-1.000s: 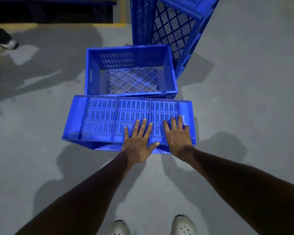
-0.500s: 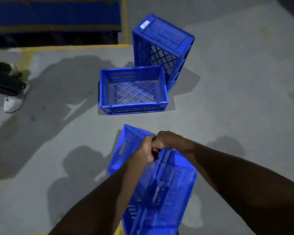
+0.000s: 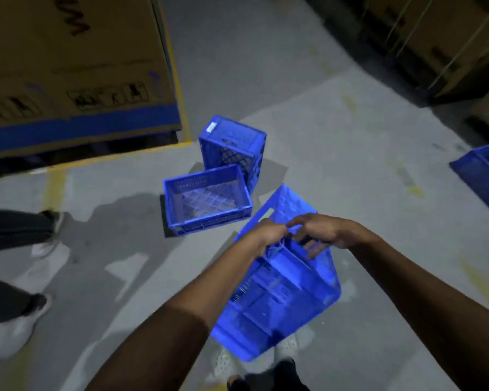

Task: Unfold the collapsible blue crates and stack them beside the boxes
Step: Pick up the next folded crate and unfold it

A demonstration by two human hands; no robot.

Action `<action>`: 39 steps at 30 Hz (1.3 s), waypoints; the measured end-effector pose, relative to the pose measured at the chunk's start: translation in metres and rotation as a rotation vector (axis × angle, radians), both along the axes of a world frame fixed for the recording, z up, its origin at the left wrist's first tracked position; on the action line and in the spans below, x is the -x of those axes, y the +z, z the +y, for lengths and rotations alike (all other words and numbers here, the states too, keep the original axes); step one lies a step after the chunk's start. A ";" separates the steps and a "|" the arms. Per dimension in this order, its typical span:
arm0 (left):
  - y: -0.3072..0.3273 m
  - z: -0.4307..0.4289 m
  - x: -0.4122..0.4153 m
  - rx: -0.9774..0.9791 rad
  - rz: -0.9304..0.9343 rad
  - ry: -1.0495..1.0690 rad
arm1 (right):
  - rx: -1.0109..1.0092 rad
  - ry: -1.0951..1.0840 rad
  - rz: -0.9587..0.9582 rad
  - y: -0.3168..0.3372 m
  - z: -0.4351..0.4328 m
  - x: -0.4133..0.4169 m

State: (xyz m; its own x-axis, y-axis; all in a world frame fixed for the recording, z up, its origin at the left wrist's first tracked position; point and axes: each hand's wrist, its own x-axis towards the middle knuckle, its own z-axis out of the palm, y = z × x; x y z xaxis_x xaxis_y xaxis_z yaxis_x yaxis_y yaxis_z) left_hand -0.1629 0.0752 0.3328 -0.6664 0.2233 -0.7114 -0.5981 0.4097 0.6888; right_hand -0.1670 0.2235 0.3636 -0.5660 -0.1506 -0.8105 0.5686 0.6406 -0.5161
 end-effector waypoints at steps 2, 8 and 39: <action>0.034 0.008 0.008 0.093 0.131 -0.116 | 0.051 -0.140 0.062 0.022 0.010 -0.012; 0.121 0.010 0.051 0.458 0.551 -0.451 | 0.184 -0.369 0.338 0.067 0.011 -0.027; 0.343 0.323 0.180 0.677 0.930 -1.297 | -0.864 -0.281 1.139 0.188 0.341 0.000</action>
State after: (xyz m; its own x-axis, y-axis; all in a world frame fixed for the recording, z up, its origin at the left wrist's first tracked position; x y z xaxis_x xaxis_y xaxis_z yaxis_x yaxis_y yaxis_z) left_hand -0.3426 0.3980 0.6757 -0.5177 0.7502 -0.4113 0.7921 0.6020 0.1011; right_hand -0.1675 0.5642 0.5514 -0.8787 0.3633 0.3097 0.2797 0.9175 -0.2829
